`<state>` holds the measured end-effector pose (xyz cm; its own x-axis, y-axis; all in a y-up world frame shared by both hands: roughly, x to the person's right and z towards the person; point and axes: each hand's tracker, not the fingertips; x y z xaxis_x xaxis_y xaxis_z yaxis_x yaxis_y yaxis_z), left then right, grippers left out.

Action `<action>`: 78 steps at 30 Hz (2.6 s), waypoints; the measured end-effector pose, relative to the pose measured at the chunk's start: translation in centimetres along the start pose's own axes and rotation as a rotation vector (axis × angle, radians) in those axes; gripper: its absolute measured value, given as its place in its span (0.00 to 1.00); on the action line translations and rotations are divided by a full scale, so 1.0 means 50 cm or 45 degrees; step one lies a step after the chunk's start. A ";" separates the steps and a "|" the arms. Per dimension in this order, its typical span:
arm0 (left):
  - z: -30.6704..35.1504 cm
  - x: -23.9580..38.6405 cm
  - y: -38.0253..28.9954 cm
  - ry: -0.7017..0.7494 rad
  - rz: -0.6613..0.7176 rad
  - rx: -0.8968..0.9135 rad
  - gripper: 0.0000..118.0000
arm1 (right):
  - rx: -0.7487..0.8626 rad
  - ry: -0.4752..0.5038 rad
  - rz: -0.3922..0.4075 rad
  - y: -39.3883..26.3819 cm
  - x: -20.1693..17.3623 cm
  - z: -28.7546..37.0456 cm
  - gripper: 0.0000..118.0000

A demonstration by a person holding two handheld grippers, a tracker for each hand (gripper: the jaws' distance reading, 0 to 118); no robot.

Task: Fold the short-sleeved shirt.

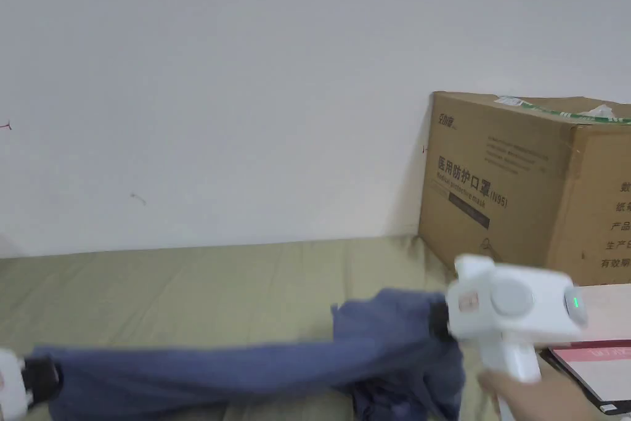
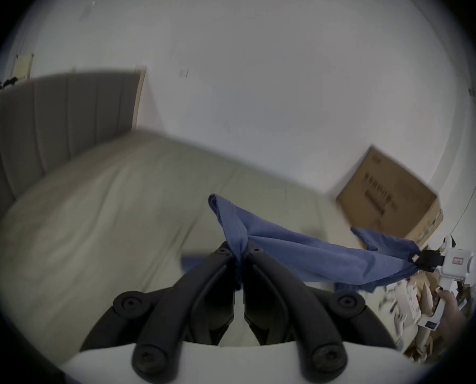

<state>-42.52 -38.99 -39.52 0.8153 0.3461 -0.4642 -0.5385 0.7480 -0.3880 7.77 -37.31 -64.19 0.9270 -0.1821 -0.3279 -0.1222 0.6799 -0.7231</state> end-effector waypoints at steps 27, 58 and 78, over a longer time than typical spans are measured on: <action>0.322 -0.118 -0.317 -0.084 -0.151 -0.439 0.35 | -0.402 0.078 -0.020 -0.478 0.128 0.276 0.26; 0.292 0.005 -0.020 -0.131 -0.223 -0.152 0.01 | 0.659 0.425 0.033 -0.328 -0.134 0.437 0.00; -0.232 -0.155 -0.139 0.167 -0.234 -0.636 0.89 | 0.467 0.362 0.014 -0.340 -0.078 0.302 0.00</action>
<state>-47.57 -53.46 -42.42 0.8891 0.1377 -0.4365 -0.4516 0.4186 -0.7879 11.56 -37.41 -41.44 0.7860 -0.3265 -0.5250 0.0497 0.8798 -0.4727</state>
